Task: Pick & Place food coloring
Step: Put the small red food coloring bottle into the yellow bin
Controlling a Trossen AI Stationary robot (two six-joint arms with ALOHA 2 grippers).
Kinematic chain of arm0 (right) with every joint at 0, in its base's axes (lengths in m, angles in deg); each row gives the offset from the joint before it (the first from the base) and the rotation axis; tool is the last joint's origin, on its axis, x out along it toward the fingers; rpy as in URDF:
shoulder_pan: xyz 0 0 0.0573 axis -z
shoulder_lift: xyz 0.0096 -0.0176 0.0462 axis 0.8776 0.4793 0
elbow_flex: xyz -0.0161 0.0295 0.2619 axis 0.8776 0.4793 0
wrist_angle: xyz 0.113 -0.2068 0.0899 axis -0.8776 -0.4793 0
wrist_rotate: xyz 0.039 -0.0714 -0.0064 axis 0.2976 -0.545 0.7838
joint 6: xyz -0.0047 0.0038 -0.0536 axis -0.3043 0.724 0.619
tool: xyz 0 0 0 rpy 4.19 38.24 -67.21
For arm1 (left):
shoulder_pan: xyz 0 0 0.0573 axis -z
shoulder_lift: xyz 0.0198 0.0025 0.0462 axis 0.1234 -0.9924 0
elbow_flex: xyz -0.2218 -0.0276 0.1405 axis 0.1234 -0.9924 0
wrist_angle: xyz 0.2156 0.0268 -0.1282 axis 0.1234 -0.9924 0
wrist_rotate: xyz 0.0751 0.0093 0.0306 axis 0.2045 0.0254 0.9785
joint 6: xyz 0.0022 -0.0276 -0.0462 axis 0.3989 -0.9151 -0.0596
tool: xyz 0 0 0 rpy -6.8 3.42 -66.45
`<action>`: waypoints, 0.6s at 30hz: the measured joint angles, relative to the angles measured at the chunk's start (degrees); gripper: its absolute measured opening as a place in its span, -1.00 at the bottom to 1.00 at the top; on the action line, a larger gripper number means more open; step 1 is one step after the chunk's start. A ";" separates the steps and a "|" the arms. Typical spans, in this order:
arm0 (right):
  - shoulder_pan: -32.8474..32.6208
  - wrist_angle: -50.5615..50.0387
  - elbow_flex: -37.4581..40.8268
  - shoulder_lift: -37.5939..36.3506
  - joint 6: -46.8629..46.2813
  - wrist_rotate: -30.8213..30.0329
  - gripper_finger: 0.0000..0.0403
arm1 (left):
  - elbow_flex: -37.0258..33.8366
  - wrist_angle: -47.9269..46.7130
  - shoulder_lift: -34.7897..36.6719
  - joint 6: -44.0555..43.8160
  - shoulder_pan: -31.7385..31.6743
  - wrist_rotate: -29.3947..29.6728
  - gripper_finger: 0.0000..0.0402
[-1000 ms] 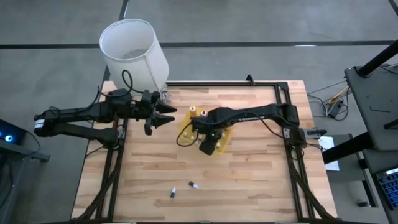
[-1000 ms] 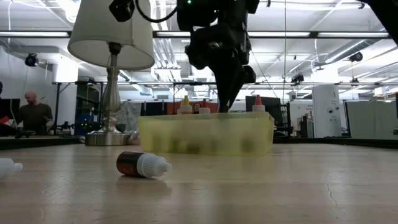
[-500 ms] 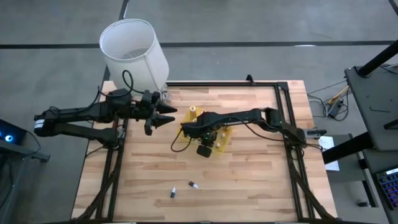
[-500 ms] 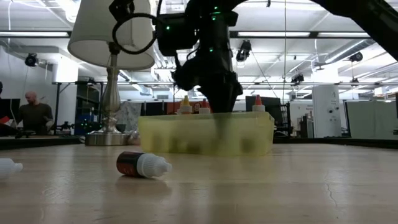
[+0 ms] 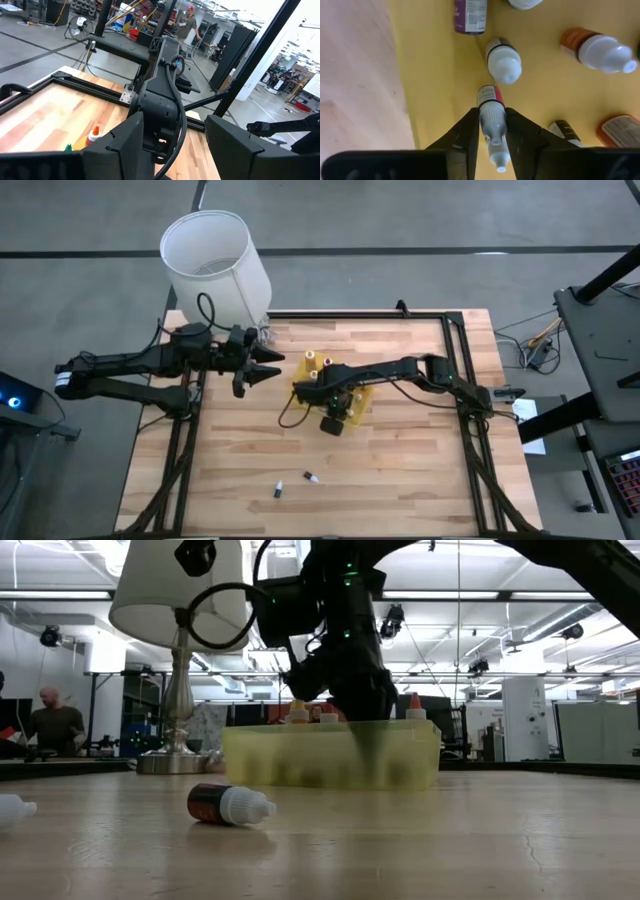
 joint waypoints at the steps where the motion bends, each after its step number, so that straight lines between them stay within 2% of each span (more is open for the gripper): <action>1: -0.07 0.14 0.25 0.00 0.02 0.04 -0.56 | 0.00 0.00 0.00 0.00 0.00 0.00 -0.08; 9: -0.36 1.30 0.15 0.00 -0.22 -0.13 -0.31 | 0.00 -0.02 0.00 0.00 -0.04 0.01 -0.08; 18: -0.36 -0.80 -3.00 -0.13 -0.23 -0.38 -0.16 | 0.00 -0.02 0.00 0.26 -0.04 0.00 -0.08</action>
